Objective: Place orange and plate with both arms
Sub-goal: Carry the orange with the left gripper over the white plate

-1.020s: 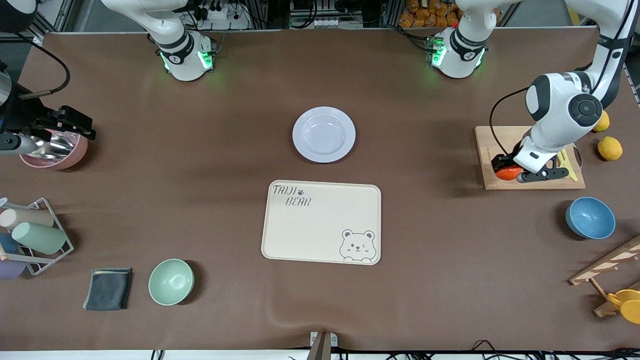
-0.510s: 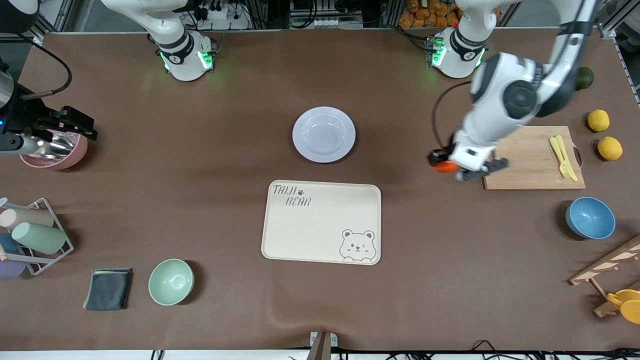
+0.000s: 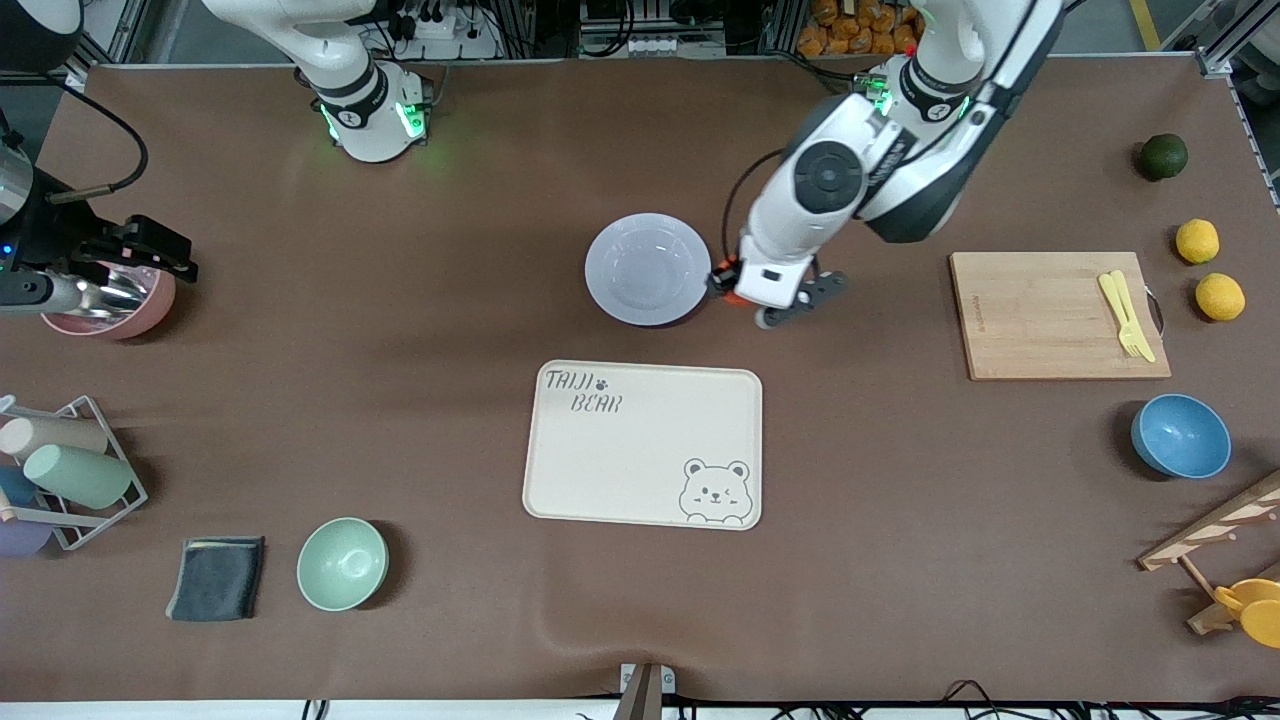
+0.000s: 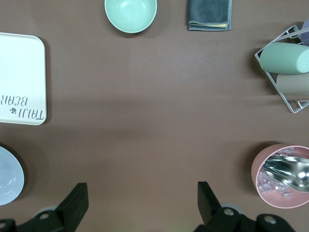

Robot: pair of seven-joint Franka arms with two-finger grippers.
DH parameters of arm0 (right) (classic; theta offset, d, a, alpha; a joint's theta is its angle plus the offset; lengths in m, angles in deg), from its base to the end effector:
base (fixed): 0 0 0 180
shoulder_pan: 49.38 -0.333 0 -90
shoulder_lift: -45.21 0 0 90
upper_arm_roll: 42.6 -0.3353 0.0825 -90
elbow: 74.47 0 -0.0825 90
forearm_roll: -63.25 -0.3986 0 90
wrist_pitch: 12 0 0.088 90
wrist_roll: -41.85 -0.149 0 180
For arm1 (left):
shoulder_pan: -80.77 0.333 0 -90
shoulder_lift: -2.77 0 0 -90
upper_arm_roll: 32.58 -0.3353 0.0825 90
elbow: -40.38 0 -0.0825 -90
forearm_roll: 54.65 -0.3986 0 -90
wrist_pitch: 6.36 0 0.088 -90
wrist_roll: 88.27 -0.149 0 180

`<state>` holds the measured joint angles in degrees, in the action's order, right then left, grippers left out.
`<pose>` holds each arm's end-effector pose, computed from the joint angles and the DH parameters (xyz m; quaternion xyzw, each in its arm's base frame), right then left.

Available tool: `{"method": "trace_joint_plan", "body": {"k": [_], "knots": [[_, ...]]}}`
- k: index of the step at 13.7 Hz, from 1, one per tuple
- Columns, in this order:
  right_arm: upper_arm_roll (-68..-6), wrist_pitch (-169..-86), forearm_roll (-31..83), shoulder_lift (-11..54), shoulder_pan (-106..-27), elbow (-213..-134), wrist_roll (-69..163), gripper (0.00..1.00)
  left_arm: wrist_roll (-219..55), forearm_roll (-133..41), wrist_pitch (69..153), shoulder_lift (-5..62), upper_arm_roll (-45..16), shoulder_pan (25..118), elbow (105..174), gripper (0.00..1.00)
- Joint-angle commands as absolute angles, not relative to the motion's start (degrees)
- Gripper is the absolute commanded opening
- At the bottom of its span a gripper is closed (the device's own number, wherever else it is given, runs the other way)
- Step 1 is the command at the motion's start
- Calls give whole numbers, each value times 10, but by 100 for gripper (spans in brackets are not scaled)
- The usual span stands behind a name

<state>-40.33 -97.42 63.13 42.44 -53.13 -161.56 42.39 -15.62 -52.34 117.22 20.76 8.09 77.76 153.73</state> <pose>0.5730 0.0157 0.5921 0.9991 0.0176 -0.0387 0.0002 0.4434 -0.4134 0.3106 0.9556 0.2682 -0.1165 0.0358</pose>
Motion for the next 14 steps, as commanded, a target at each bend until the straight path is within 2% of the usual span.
{"method": "trace_joint_plan", "body": {"k": [1,5,9,14], "knots": [[-406,-968,629,413,-535,-1600,422,100,-77,-552,1171,283,76,726,1474,0],[-405,-971,631,392,-542,-1599,424,100,36,-629,1192,361,74,665,1438,0],[-405,-970,635,354,-561,-1599,430,100,61,-652,1247,420,59,638,1436,0],[-406,-984,632,337,-589,-1599,425,100,108,-664,1257,434,13,570,1444,0]]}}
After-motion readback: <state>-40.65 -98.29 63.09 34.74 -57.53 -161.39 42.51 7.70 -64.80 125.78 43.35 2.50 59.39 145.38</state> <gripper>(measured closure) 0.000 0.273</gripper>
